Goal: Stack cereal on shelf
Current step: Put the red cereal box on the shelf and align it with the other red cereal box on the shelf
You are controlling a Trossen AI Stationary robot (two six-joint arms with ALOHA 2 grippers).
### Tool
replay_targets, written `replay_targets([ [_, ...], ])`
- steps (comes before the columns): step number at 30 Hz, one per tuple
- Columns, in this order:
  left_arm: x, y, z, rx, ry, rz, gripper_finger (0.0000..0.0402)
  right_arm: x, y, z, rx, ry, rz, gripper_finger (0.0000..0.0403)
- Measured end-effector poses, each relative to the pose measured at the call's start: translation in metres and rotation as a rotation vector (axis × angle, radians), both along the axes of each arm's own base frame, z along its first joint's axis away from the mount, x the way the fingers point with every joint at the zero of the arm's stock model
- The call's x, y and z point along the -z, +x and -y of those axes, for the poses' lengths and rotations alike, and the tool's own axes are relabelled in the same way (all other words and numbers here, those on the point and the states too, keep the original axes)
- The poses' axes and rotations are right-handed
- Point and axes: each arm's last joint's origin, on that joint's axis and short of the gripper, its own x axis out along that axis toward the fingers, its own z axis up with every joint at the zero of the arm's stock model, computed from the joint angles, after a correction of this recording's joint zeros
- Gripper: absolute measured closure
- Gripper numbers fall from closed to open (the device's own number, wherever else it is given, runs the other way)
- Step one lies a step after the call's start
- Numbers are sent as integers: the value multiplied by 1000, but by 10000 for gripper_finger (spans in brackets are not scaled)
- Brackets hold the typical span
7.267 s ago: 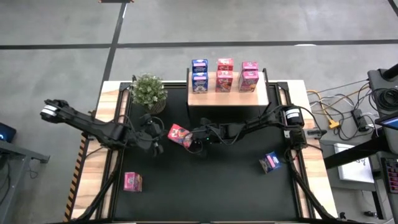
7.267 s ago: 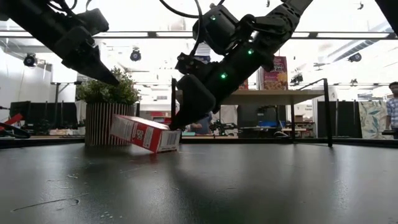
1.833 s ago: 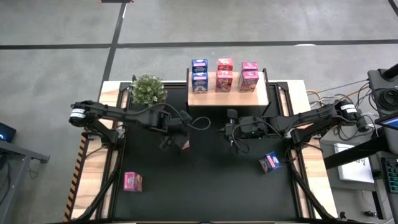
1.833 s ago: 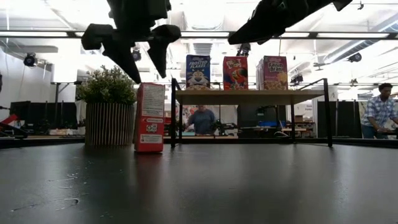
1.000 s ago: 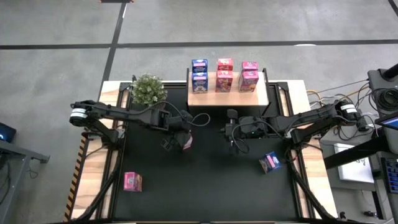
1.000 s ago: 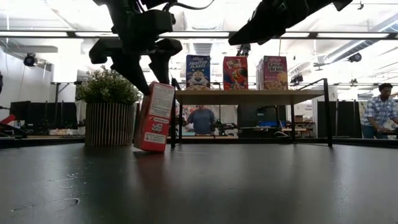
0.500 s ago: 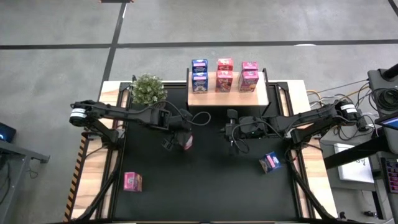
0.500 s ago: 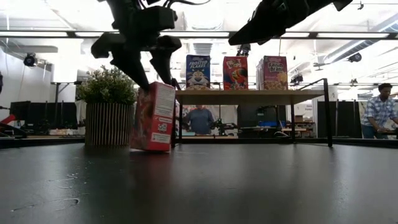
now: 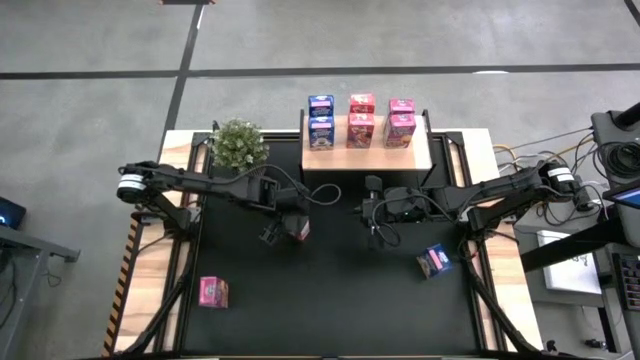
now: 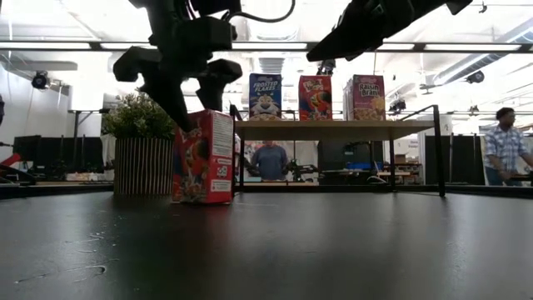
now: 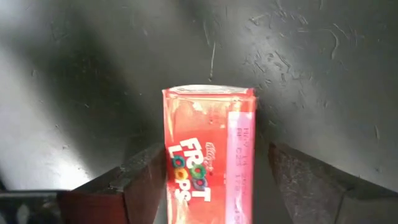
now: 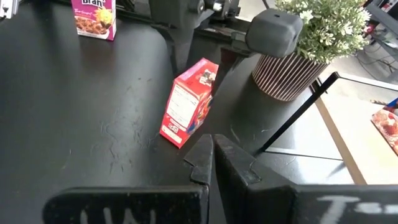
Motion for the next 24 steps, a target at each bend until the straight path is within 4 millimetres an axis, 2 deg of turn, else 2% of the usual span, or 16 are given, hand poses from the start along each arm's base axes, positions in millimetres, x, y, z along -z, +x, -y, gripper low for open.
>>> replay_targets([
  [10, -16, 4, 0, -50, -21, 38, 209, 0, 0, 0, 1, 0, -2, 394],
  [16, -16, 4, 0, -80, -33, 40, 238, 0, 0, 0, 4, 8, -4, 394],
  [20, -15, 4, 0, -108, -45, 46, 241, 1, -1, 0, 9, 18, -14, 394],
  [24, -15, 5, 0, -129, -55, 53, 220, 1, -1, 0, 10, 18, -14, 394],
])
